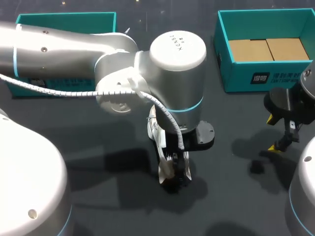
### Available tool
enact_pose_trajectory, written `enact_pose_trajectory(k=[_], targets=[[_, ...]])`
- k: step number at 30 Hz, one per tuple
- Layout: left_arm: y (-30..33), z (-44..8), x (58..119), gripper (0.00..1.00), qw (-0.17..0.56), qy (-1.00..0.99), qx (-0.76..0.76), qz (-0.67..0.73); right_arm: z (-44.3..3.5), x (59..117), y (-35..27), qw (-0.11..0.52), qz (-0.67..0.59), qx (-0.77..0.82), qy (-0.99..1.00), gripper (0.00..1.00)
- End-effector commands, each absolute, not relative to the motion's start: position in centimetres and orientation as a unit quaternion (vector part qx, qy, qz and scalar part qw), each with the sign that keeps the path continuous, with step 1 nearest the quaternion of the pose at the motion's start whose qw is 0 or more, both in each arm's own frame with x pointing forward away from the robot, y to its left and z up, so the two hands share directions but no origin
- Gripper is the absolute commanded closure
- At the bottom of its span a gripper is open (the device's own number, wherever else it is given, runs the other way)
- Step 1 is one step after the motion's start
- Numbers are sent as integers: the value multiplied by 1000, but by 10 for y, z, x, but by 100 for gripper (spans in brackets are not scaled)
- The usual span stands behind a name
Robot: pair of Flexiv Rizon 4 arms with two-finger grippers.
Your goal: Take the shoe out of the shoebox, open the shoe tongue, remove and reinsert the insole, then place the shoe into the shoebox
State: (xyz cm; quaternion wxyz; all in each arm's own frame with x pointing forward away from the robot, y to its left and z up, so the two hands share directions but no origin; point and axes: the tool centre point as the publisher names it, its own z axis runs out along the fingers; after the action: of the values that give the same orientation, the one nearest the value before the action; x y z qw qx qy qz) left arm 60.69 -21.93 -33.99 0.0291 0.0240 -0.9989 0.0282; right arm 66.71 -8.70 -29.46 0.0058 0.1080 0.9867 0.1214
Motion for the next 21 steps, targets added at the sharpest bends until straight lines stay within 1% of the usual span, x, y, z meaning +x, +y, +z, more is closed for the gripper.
enact_pose_trajectory(k=[1,8,11,13,18,21], targets=[[-221,-352,603,16,29,-999,28,34,-295,666,-87,7,121,108,987,0],[-220,-364,601,28,16,-998,37,43,-295,666,-87,7,121,108,987,0],[-220,-369,601,29,15,-998,39,46,-295,666,-87,7,121,108,987,0],[-221,-373,601,32,13,-998,42,44,-295,666,-87,7,121,108,987,0],[-220,-380,601,36,12,-998,49,40,-295,666,-87,7,121,108,987,0],[-220,-383,601,36,14,-998,48,37,-295,666,-87,7,121,108,987,0]])
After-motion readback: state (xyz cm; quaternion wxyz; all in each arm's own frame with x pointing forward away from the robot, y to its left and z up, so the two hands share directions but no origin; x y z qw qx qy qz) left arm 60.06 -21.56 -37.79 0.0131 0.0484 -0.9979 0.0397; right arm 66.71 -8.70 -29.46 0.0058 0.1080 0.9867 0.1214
